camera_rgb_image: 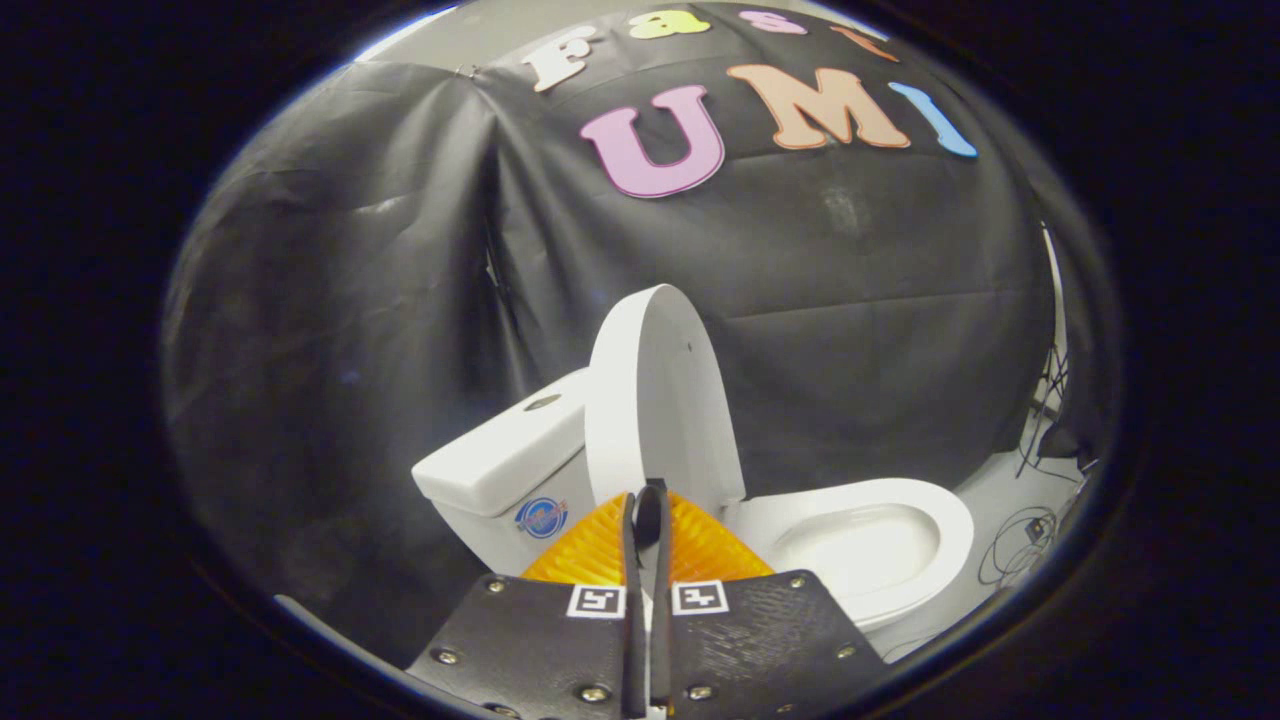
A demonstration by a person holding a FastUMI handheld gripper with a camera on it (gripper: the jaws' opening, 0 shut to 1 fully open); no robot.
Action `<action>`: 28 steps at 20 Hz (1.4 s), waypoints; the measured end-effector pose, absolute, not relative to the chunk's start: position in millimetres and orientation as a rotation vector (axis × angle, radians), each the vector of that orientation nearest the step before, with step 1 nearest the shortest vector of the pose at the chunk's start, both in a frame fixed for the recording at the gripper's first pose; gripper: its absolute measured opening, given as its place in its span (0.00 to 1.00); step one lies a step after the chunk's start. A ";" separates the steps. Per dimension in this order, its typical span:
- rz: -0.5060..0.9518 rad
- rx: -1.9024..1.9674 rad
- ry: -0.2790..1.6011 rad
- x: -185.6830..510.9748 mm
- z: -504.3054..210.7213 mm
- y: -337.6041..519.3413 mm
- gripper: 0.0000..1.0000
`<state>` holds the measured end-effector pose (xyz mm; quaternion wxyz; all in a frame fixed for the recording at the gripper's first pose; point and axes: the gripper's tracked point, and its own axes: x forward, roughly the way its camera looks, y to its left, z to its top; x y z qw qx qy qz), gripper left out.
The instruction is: Open the toilet lid.
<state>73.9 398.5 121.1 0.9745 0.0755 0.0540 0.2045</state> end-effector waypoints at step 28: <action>0.590 0.259 0.131 52.8 127.3 421.8 0.25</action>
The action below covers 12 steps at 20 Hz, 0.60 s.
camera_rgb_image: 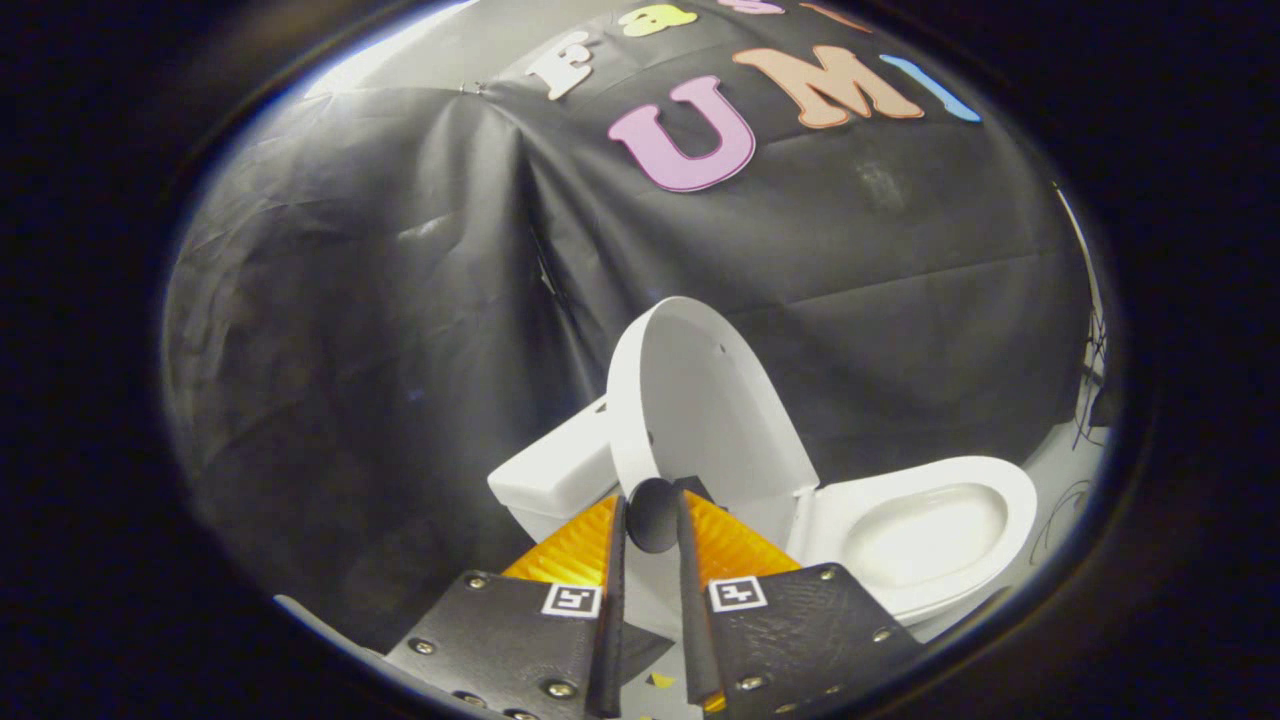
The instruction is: Open the toilet lid.
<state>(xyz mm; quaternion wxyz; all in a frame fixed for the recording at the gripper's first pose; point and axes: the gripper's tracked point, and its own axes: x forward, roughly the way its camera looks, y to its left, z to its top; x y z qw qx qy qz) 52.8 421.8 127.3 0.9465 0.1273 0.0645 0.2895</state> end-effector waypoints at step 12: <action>0.408 0.188 -0.003 50.8 179.2 258.3 0.98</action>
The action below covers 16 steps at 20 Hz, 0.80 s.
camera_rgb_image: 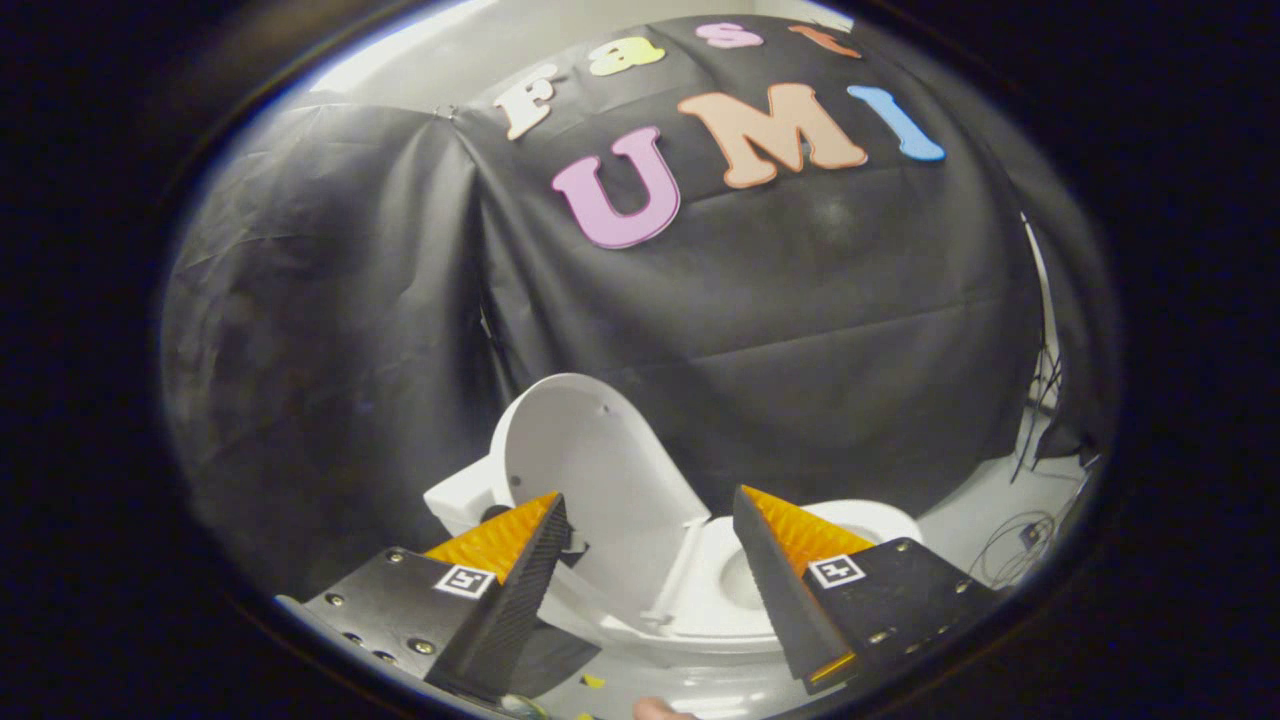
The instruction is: Open the toilet lid.
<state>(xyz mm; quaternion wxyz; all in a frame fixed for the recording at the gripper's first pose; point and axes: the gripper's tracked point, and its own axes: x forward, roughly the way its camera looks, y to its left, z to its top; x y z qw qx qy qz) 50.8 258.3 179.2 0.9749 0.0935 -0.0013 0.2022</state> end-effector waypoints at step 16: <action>0.038 -0.011 -0.325 82.6 265.0 -117.1 0.98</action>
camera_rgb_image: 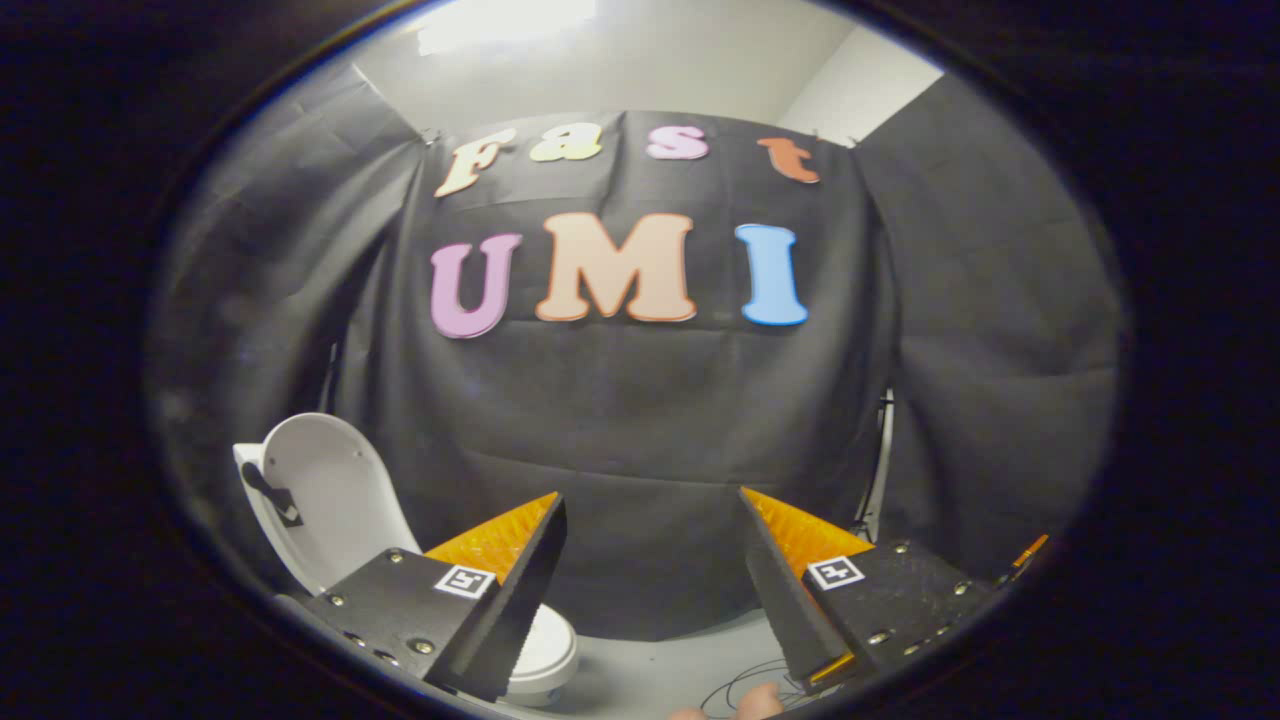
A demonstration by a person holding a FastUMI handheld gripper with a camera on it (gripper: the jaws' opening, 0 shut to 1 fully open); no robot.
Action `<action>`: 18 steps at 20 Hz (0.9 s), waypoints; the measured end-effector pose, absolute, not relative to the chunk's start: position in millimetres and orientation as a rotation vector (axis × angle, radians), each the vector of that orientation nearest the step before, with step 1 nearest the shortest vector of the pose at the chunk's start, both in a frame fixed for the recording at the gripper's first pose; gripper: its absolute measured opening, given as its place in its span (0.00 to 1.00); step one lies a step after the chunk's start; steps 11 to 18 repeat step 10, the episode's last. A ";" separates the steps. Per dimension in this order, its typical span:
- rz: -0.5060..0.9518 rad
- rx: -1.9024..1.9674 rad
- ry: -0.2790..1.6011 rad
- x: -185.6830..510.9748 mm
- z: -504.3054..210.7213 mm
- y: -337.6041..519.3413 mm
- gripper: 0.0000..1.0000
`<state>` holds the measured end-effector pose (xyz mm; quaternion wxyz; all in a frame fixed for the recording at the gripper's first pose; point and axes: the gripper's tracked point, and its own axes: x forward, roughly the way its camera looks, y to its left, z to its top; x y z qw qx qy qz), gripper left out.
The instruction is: Open the toilet lid.
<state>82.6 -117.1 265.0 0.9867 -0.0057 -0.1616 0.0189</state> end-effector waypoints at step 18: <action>0.020 -0.005 -0.257 89.3 210.9 -123.8 0.98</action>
